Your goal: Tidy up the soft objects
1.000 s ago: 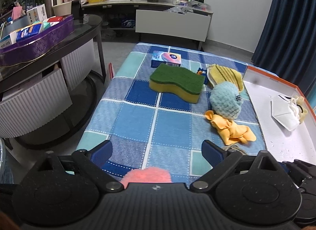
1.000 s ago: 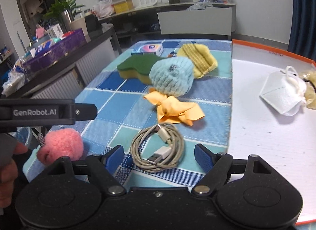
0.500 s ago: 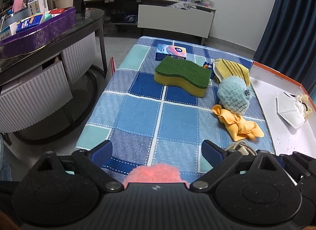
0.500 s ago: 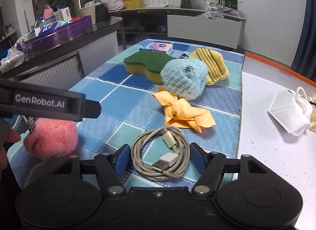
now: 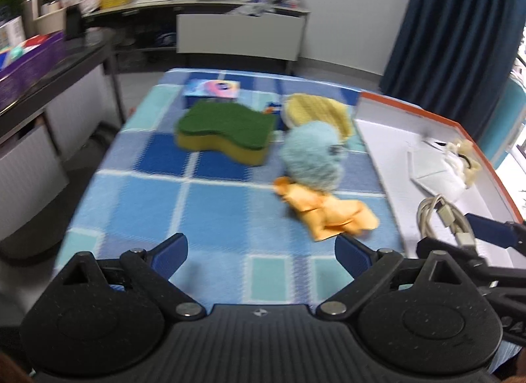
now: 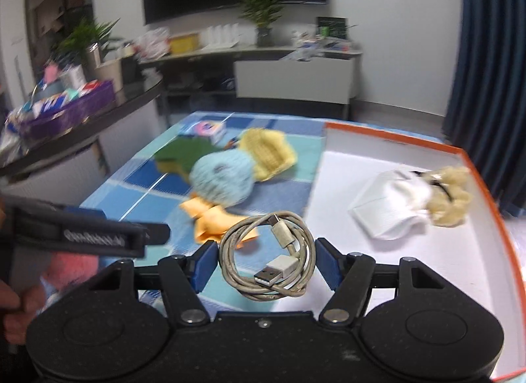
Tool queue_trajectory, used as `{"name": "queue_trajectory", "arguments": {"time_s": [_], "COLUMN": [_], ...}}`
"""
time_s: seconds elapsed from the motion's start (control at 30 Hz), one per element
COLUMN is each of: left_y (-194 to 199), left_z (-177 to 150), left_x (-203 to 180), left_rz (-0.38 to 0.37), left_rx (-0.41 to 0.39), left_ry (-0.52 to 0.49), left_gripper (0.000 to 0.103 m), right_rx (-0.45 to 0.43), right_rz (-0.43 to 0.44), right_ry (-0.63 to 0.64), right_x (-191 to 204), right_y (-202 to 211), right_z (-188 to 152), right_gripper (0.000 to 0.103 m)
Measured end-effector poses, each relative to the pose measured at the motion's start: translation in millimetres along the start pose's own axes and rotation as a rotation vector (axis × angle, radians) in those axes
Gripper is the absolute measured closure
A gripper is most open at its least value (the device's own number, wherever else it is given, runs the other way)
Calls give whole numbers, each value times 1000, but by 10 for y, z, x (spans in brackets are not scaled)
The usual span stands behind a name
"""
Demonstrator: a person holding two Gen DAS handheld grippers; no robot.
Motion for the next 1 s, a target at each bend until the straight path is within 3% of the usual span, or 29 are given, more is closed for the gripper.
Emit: {"name": "queue_trajectory", "arguments": {"time_s": [0.1,0.23,0.37,0.47,0.5,0.6,1.0], "left_y": [-130,-330,-580,-591,-581,-529,-59], "left_z": [62,138,128,111,115,133,86], "left_x": [-193,-430,-487,-517,-501,-408,-281], "left_rz": [-45,-29,-23,20,20,-19,15], "left_rx": [5,-4,53,20,13,19,-30], "left_ry": [-16,-57,-63,-106,-102,-71,-53], "left_gripper": [5,8,16,31,42,54,59], "right_rx": [-19,-33,-43,-46,-45,-44,-40], "right_rz": [-15,-26,-28,-32,-29,-26,17], "right_ry": [-28,-67,-92,-97,-104,-103,-84], "right_x": [-126,-242,-340,-375,-385,-371,-217], "right_y": [82,146,199,212,211,209,232], "right_z": [17,16,11,6,2,-17,-13], "right_gripper": [25,25,25,25,25,25,25]}}
Point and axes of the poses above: each gripper's, at about its wrist camera, not at the fingertips, and y roughly against the way its jaws point, x to its left, z to its top, the point moved 2 cm from there along -y, roughly the way its jaws point, and after that the axes turned 4 degrees about x, right-handed, at the moved point
